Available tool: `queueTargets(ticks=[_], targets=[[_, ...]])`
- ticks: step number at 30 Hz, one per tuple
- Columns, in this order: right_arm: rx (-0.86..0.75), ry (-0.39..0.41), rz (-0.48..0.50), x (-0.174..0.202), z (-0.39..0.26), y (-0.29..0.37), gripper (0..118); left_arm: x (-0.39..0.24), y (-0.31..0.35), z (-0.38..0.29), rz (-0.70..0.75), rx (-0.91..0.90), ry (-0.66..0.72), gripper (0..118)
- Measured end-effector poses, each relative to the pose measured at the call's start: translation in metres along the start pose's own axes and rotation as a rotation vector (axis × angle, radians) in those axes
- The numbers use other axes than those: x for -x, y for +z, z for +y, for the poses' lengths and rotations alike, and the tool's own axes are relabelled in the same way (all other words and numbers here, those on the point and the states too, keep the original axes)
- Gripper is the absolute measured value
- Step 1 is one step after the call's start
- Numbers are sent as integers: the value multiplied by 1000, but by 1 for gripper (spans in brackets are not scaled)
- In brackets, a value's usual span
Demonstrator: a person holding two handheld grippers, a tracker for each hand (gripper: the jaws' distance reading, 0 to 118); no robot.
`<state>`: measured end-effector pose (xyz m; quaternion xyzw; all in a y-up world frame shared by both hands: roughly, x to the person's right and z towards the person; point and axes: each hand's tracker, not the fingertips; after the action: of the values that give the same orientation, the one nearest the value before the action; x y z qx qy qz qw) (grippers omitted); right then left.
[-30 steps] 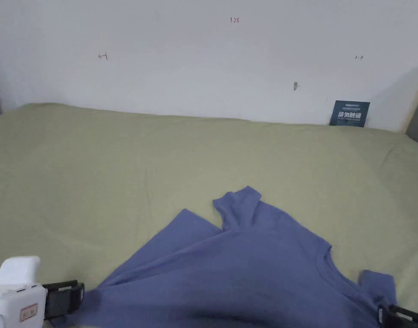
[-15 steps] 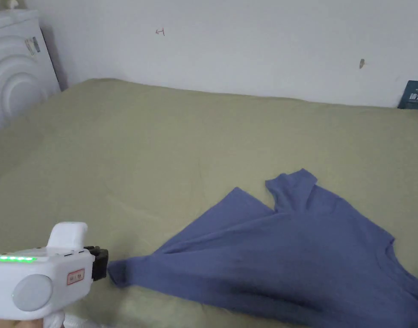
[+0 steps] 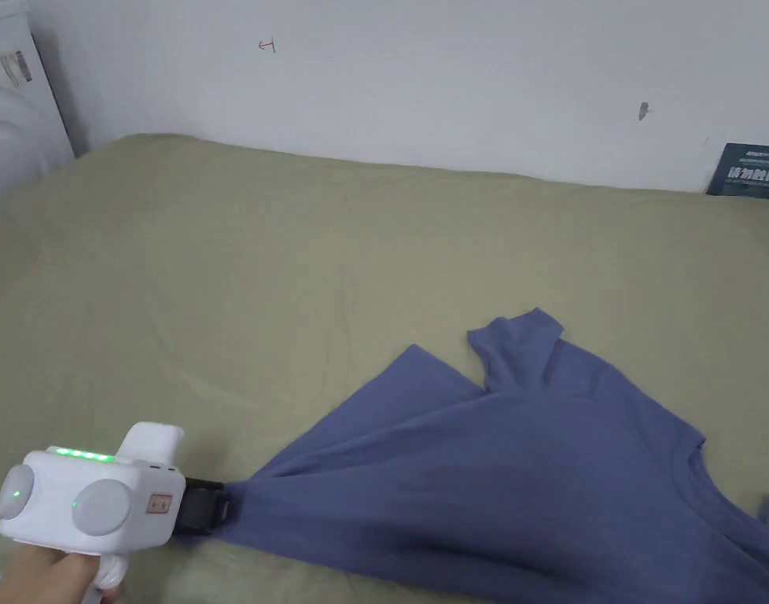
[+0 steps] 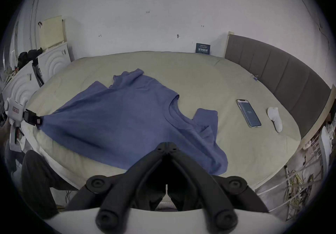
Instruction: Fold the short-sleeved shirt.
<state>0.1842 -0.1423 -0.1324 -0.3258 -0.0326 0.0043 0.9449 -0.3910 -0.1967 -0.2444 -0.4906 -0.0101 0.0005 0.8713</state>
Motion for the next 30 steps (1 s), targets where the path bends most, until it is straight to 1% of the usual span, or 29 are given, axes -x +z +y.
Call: queueTargets(ticks=[1,2,5,8,11,15,17,19,20,21,22,23,24,25,26,27,28,30], targets=[[1,8,0,1,1,-2,0,-2,2,1,-40,-8,-2,39],[2,17,2,1,3,-6,0,-2,2,1,-59,-13,6,4],[15,38,17,5,13,-21,0,-4,5,2,-53,-21,30,4],[40,62,44,9,36,-52,0,0,6,1,-54,-42,53,4],[56,112,47,16,72,-101,0,-6,12,0,-62,-51,55,4],[106,155,79,26,130,-189,0,-9,12,4,-68,-68,59,4],[146,199,78,34,155,-232,0,-8,10,8,-74,-71,62,4],[171,193,96,36,179,-270,2,-10,8,11,-78,-75,71,4],[179,191,98,38,188,-287,21,-10,8,12,-77,-76,73,4],[196,190,111,38,195,-304,62,-9,8,13,-79,-80,76,4],[250,208,112,39,201,-320,62,-9,7,12,-79,-82,81,4],[305,224,99,42,205,-333,78,-8,6,12,-81,-82,85,4],[338,246,91,45,204,-344,104,-7,5,13,-83,-79,87,4],[257,268,54,46,209,-342,115,-6,4,13,-82,-77,89,4],[305,289,70,53,209,-347,108,-4,3,13,-83,-73,89,4],[350,309,47,56,207,-352,107,-7,1,12,-84,-70,87,4],[377,318,46,53,198,-371,109,-7,0,12,-82,-66,85,4],[370,306,45,56,192,-374,109,-6,-3,12,-82,-55,88,4]])
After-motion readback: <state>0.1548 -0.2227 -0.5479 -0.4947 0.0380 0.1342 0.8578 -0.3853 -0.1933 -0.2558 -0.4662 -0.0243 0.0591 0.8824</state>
